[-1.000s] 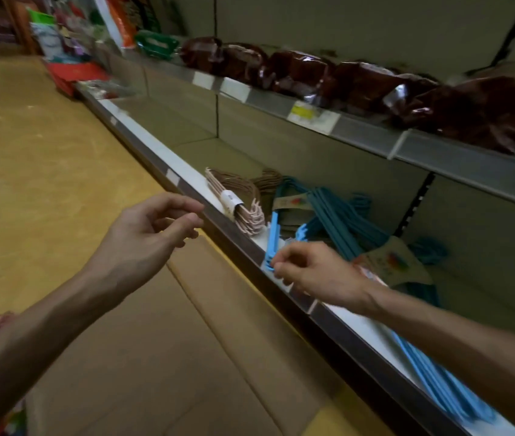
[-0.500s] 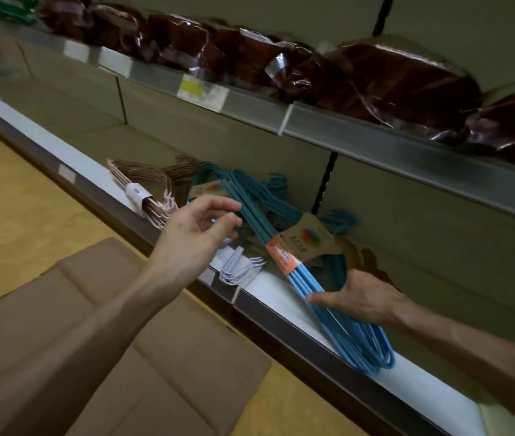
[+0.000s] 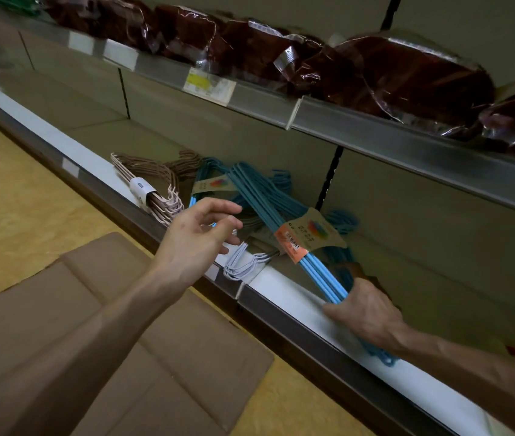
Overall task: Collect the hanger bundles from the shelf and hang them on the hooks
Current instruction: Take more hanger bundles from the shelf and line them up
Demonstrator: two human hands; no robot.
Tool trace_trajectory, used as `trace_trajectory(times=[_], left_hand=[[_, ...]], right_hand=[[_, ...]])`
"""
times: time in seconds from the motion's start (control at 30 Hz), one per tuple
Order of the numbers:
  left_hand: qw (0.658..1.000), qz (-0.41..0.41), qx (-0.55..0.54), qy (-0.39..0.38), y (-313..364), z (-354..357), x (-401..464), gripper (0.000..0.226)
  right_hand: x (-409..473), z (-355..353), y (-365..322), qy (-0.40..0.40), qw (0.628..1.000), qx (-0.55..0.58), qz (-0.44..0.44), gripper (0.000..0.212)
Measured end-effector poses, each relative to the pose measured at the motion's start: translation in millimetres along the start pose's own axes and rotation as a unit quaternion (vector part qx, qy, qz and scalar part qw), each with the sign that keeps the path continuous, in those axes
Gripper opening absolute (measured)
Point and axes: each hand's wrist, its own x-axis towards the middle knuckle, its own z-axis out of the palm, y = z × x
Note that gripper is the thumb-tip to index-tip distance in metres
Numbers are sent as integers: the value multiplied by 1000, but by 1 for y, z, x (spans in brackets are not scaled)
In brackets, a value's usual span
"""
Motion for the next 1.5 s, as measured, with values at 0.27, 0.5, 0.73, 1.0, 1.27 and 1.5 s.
trace_trajectory(times=[0.27,0.5,0.73,1.0,1.27,1.5], left_hand=[[999,-24,-17,20,-1,-17,-6,27],[969,-108,-203,88,2,-52,-7,55],[913,-38,-352,202,8,-113,-23,32],[840,-35,-436,323,26,-193,-55,41],[840,-35,-433,325,33,-266,-102,36],[829,-48,-446,335,25,-279,-126,44]], right_hand=[[-24,-8,1,69,992,-10,-102,70],[-43,-3,-48,57,974,-8,-217,67],[-60,18,-125,9,941,8,-338,66],[-88,48,-213,-61,904,78,-415,81],[-93,53,-272,-352,828,346,-266,85],[-108,67,-305,-578,708,359,-189,17]])
